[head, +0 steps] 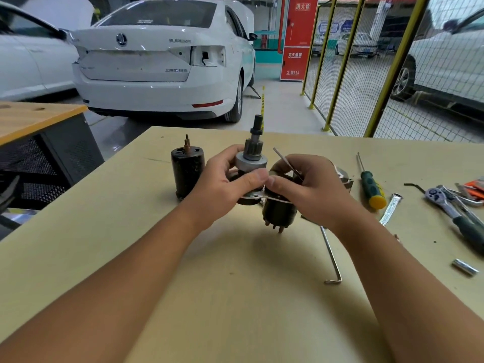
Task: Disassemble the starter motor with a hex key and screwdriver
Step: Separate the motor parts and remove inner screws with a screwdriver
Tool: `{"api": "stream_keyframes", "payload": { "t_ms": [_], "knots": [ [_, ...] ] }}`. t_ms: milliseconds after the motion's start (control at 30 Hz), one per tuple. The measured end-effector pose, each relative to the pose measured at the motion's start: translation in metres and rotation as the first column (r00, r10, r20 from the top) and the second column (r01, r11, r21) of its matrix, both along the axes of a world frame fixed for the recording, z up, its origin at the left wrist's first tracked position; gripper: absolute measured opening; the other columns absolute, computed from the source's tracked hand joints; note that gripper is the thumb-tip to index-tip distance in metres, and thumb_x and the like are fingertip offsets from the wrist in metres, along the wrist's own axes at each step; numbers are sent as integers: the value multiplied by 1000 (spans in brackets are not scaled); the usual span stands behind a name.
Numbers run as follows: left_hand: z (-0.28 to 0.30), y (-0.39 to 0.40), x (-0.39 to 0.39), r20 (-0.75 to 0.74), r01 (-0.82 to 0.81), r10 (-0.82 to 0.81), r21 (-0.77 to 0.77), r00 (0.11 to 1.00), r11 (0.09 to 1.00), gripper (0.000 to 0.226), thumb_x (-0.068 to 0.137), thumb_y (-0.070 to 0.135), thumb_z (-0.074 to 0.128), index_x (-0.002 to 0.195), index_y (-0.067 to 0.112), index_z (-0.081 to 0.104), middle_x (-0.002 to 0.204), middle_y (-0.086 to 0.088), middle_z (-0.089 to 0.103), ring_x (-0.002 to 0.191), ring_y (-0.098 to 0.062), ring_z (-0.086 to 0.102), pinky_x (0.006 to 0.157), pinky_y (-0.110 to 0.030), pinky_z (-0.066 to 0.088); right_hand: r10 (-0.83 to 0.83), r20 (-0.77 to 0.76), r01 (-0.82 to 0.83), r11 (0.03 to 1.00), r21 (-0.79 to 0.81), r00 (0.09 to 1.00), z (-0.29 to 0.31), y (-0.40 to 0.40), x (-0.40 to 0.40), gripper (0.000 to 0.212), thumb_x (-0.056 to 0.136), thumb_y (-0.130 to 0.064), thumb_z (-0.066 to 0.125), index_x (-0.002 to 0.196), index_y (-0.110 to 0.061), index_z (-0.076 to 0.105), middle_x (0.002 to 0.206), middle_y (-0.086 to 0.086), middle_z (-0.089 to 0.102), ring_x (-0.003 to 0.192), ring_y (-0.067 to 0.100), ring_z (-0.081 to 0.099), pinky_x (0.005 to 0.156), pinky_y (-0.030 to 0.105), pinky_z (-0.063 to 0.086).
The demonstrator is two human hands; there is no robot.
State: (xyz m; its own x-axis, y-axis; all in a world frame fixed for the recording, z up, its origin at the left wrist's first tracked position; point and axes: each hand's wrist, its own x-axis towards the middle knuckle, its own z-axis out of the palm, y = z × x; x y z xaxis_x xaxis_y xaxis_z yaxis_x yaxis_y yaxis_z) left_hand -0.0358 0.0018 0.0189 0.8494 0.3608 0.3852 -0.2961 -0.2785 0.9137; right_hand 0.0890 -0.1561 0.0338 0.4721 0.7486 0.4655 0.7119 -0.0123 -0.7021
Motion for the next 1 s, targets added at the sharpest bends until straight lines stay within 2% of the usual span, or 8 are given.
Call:
{"api": "stream_keyframes", "payload": {
  "t_ms": [200, 333, 433, 500, 567, 667, 833, 1000],
  "knots": [
    [-1, 6, -2, 14, 136, -135, -132, 991, 982, 47, 82, 21, 79, 123, 2, 65, 111, -16, 72, 108, -37, 70, 98, -48, 56, 41, -33, -42, 998, -48, 999, 2, -5, 5, 13, 89, -32, 76, 95, -21, 74, 84, -3, 71, 82, 19, 67, 79, 52, 56],
    [-5, 1, 1, -12, 105, -107, -113, 994, 988, 39, 76, 12, 82, 112, 13, 66, 101, -6, 72, 98, -27, 70, 90, -39, 58, 40, -84, -40, 999, 5, 996, 3, -6, 5, 11, 86, -30, 77, 90, -21, 73, 88, -3, 68, 82, 25, 66, 74, 52, 55],
    [-7, -6, 4, -20, 39, -42, -145, 999, 989, 41, 73, 3, 79, 109, 18, 66, 98, -5, 75, 93, -24, 72, 85, -34, 60, 9, -243, 8, 998, 68, 970, 3, -7, 5, 21, 92, -40, 59, 88, -26, 74, 85, -7, 68, 72, 3, 62, 68, 35, 47],
    [-6, -9, 6, -24, -4, 0, -168, 1000, 986, 42, 70, 4, 81, 106, 19, 67, 96, -7, 75, 91, -24, 72, 83, -35, 61, -55, -290, 87, 992, 96, 955, 4, -8, 8, 34, 99, -40, 48, 86, -23, 75, 81, -5, 69, 67, -1, 57, 65, 36, 43],
    [-6, -11, 7, -37, -57, 50, -203, 998, 978, 41, 66, 7, 82, 103, 21, 68, 96, -9, 72, 90, -25, 71, 83, -43, 63, -185, -236, 211, 973, 91, 954, 7, -8, 12, 33, 101, -33, 51, 82, -20, 75, 74, -1, 66, 67, 9, 58, 64, 47, 48],
    [-6, -14, 10, -79, -119, 100, -294, 992, 948, 43, 62, 7, 83, 101, 20, 69, 99, -14, 68, 90, -30, 69, 83, -50, 61, -293, -48, 296, 952, 79, 955, 16, -13, 17, 19, 96, -26, 62, 80, -25, 72, 72, -1, 68, 66, 11, 61, 60, 32, 48],
    [-4, -12, 12, -170, -144, 76, -429, 983, 892, 44, 75, -4, 82, 108, 23, 69, 89, 0, 69, 83, -26, 67, 56, -31, 51, -90, 83, 99, 989, -108, 992, 31, -26, 7, 12, 85, -19, 72, 80, -29, 71, 61, -4, 63, 46, 7, 52, 46, 32, 48],
    [2, -11, 9, -189, -113, 26, -467, 982, 877, 48, 63, 6, 75, 108, 23, 72, 88, 0, 69, 81, -24, 66, 58, -31, 49, -124, 207, 173, 956, -235, 970, 32, -21, -5, 22, 86, -19, 74, 71, -35, 68, 58, -11, 61, 48, 8, 59, 40, 17, 42]
  ]
}}
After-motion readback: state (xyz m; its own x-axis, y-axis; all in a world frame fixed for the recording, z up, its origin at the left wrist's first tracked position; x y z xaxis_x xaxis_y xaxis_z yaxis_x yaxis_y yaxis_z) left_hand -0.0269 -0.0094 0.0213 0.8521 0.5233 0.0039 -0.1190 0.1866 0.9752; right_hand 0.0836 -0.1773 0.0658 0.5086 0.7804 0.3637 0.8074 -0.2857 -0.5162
